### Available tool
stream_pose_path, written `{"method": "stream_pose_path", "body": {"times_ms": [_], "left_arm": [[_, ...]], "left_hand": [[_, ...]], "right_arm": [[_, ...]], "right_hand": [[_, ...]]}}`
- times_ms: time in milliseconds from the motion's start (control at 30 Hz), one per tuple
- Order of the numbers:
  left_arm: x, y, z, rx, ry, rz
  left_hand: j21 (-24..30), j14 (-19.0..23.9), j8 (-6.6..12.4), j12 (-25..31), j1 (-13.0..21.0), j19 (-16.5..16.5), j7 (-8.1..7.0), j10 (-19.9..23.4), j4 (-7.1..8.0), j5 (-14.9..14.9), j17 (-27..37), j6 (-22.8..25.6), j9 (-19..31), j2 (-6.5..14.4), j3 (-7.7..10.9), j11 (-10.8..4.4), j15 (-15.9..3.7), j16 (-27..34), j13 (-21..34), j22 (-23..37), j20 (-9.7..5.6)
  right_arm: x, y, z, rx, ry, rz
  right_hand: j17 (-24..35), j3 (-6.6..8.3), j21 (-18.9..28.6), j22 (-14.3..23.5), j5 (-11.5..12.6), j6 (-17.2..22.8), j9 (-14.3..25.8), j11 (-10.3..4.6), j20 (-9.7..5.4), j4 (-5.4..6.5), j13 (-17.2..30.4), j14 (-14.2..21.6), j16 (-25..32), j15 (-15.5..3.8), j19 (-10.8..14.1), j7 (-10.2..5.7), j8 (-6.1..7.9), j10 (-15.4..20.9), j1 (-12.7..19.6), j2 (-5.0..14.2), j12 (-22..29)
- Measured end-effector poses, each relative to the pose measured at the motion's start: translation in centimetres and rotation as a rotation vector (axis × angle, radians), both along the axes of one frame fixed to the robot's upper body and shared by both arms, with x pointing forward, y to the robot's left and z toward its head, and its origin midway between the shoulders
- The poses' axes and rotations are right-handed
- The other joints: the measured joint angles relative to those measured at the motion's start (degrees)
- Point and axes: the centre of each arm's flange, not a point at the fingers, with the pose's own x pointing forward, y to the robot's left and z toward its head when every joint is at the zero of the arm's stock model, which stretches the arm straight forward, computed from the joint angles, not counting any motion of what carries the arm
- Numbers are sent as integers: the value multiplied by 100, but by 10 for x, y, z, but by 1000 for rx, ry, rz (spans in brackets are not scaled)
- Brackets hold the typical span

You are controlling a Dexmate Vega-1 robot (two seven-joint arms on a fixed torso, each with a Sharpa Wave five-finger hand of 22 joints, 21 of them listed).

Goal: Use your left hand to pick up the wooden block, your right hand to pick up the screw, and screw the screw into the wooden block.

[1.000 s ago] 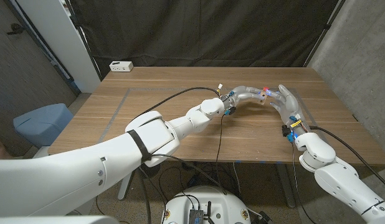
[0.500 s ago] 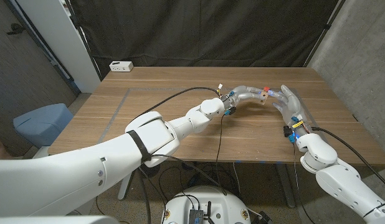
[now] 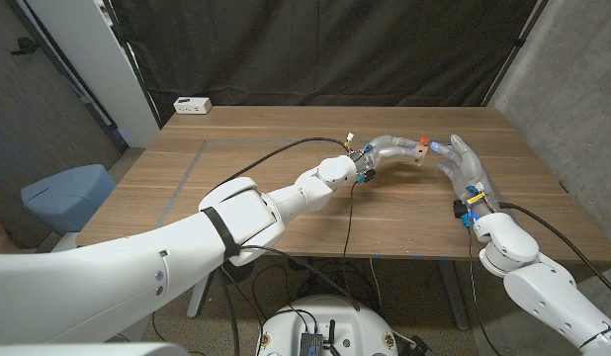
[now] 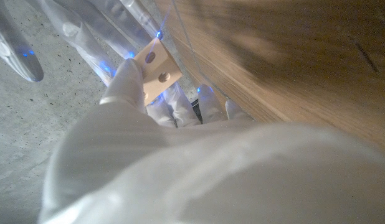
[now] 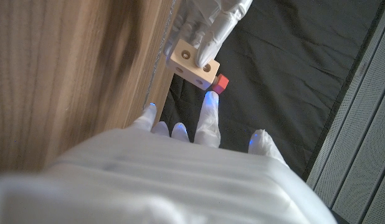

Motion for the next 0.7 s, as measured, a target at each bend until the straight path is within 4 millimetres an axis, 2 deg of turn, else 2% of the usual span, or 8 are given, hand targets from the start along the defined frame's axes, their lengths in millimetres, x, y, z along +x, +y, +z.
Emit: {"method": "stream_pose_path", "body": {"times_ms": [233, 467, 700], "left_arm": [[-2, -1, -1, -1, -9, -11], [-4, -1, -3, -5, -21, -21], [-5, -2, -4, -6, -26, -26]], "left_hand": [[0, 0, 0, 0, 0, 0, 0, 2, 0, -16, 0, 0, -2, 0, 0, -2, 0, 0, 0, 0, 0], [0, 0, 0, 0, 0, 0, 0, 1, 0, -13, -1, 0, -3, 0, 0, -3, 0, 0, 0, 0, 0], [0, 0, 0, 0, 0, 0, 0, 1, 0, 3, -1, 0, -1, 0, 0, -3, 0, 0, 0, 0, 0]], "right_arm": [[-1, -2, 0, 1, -2, -3], [-2, -3, 0, -5, -4, 2], [-2, -5, 1, -11, -5, 11]], "right_hand": [[9, 0, -29, 0, 0, -281, 17, 81, 23, 0, 0, -14, 0, 13, -23, -50, -100, -86, 0, 0, -42], [9, 0, -51, 0, 0, -573, 16, 46, 53, 0, 0, -22, -24, 22, -54, -120, -123, -220, 0, 0, -86], [36, 0, -51, 0, 0, -919, 0, 81, 101, 0, 0, -22, -49, 21, -129, -243, -166, -390, 0, 0, -86]]}}
